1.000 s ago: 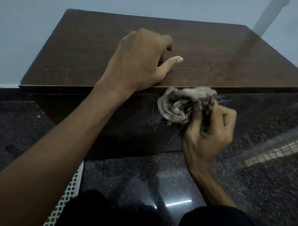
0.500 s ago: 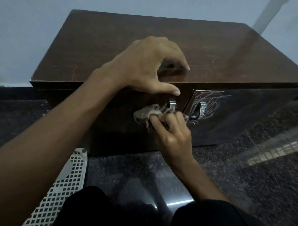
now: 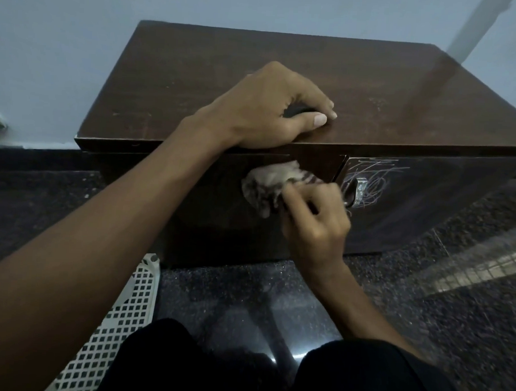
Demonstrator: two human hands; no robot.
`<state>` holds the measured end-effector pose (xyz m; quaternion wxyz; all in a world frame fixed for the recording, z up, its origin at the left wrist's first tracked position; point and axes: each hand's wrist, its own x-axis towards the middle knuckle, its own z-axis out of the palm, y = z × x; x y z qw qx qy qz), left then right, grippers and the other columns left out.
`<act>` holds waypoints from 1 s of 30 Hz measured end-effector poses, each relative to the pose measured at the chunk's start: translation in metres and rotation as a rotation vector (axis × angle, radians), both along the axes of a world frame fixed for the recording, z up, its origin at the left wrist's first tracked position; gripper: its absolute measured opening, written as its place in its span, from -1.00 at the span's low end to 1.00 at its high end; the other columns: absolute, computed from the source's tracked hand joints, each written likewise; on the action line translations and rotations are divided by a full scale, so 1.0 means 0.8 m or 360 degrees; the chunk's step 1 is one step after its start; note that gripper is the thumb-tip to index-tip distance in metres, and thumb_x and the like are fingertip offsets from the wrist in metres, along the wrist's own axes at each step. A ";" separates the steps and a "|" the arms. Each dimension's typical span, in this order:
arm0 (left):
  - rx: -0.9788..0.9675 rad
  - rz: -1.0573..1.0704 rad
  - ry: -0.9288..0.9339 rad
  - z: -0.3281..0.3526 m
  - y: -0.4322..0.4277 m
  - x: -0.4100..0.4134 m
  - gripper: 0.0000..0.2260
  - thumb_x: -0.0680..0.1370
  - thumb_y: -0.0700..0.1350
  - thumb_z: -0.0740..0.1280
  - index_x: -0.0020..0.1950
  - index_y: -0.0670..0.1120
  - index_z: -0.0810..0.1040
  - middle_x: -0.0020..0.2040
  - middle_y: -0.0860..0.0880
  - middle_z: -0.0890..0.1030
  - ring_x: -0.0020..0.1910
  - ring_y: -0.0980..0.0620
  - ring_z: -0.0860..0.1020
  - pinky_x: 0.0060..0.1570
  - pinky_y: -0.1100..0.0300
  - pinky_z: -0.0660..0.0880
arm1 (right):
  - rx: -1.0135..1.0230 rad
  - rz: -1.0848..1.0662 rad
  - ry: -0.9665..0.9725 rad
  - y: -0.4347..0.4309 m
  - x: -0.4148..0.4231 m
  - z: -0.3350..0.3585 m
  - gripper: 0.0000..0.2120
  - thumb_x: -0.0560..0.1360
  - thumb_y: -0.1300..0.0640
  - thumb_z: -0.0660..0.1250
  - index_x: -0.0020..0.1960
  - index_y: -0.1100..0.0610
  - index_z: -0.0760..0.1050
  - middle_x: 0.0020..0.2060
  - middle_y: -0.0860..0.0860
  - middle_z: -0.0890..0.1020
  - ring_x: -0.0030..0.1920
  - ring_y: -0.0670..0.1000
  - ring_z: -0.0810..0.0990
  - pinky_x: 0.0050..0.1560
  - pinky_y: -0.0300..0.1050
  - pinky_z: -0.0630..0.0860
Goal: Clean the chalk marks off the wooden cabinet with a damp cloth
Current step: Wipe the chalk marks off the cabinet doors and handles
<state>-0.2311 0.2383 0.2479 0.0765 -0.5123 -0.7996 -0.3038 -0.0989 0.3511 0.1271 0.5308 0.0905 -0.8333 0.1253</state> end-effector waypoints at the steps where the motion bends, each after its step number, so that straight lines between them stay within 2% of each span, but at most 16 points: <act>1: -0.0008 -0.0008 0.0005 0.000 0.000 0.001 -0.72 0.57 0.01 0.30 0.20 0.01 0.68 0.20 0.08 0.67 0.22 0.22 0.58 0.26 0.06 0.52 | 0.0100 0.0015 -0.0029 -0.002 0.000 -0.009 -0.89 0.53 0.36 0.38 -0.08 0.27 0.69 -0.31 0.13 0.59 -0.36 0.13 0.50 -0.40 -0.02 0.45; 5: 0.0001 -0.0008 0.0030 0.002 -0.003 0.002 -0.72 0.56 0.02 0.30 0.20 0.03 0.68 0.20 0.10 0.66 0.23 0.24 0.57 0.25 0.03 0.53 | 0.0236 0.0020 -0.0316 0.003 0.016 -0.053 -0.71 0.66 0.27 0.20 -0.07 0.22 0.67 -0.28 0.09 0.58 -0.31 0.10 0.52 -0.45 -0.02 0.47; 8: 0.0019 0.0006 0.0029 0.000 -0.002 0.002 -0.72 0.55 0.02 0.31 0.19 0.02 0.68 0.19 0.09 0.67 0.22 0.23 0.58 0.24 0.03 0.54 | 0.0157 -0.0092 -0.0440 0.015 0.024 -0.064 -0.85 0.56 0.30 0.31 -0.06 0.22 0.66 -0.27 0.08 0.58 -0.29 0.10 0.55 -0.45 -0.07 0.47; 11: 0.0028 0.0017 0.0017 0.000 0.000 0.003 -0.72 0.54 0.03 0.32 0.18 0.01 0.69 0.17 0.07 0.68 0.20 0.21 0.60 0.24 0.03 0.54 | 0.0030 -0.0134 -0.0342 0.011 0.025 -0.048 -0.90 0.55 0.30 0.37 -0.09 0.24 0.67 -0.30 0.07 0.58 -0.34 0.09 0.56 -0.48 -0.08 0.45; 14: 0.0042 0.0045 0.0039 0.002 -0.001 0.003 -0.72 0.53 0.04 0.33 0.17 0.00 0.70 0.16 0.07 0.69 0.18 0.20 0.61 0.22 0.04 0.54 | -0.0045 -0.0126 -0.0117 0.002 0.019 -0.010 -0.88 0.54 0.26 0.41 -0.16 0.25 0.66 -0.34 0.09 0.57 -0.39 0.08 0.54 -0.46 -0.05 0.44; 18: 0.0021 0.0046 0.0075 0.003 -0.001 0.006 -0.70 0.53 0.07 0.34 0.17 -0.01 0.70 0.16 0.06 0.69 0.18 0.19 0.61 0.21 0.05 0.55 | -0.0073 -0.0156 -0.0013 -0.003 0.006 0.018 -0.96 0.44 0.30 0.50 -0.18 0.23 0.65 -0.35 0.10 0.54 -0.41 0.06 0.51 -0.41 -0.13 0.38; 21: 0.0002 0.0028 0.0100 0.004 -0.003 0.007 -0.65 0.51 0.16 0.35 0.18 0.00 0.69 0.16 0.07 0.68 0.18 0.19 0.61 0.18 0.04 0.57 | 0.0066 -0.0167 -0.0200 -0.005 0.009 -0.016 -0.95 0.47 0.27 0.48 -0.16 0.20 0.64 -0.34 0.08 0.53 -0.42 0.06 0.51 -0.53 -0.08 0.42; 24: -0.0085 -0.0025 0.0136 0.007 -0.004 0.011 -0.52 0.45 0.30 0.37 0.21 0.01 0.67 0.20 0.08 0.67 0.20 0.18 0.59 0.18 0.06 0.57 | 0.0131 -0.0184 -0.0541 0.002 0.020 -0.068 -0.89 0.40 0.28 0.55 -0.12 0.20 0.64 -0.30 0.07 0.53 -0.41 0.04 0.51 -0.57 -0.14 0.42; 27: -0.0178 -0.0049 0.0213 0.006 -0.004 0.013 -0.41 0.37 0.41 0.39 0.23 0.04 0.66 0.22 0.11 0.65 0.22 0.16 0.58 0.18 0.03 0.55 | -0.0126 -0.0152 -0.0742 0.017 0.041 -0.084 -0.80 0.33 0.30 0.58 -0.08 0.22 0.65 -0.29 0.06 0.53 -0.40 0.01 0.50 -0.45 -0.25 0.36; 30: -0.0235 -0.0087 0.0247 0.005 -0.002 0.012 -0.41 0.34 0.36 0.44 0.24 0.04 0.64 0.25 0.10 0.64 0.24 0.12 0.58 0.20 0.02 0.54 | -0.0424 -0.0104 -0.0873 0.048 0.055 -0.059 -0.78 0.30 0.29 0.59 -0.10 0.19 0.63 -0.27 -0.03 0.50 -0.35 -0.06 0.46 -0.29 -0.47 0.26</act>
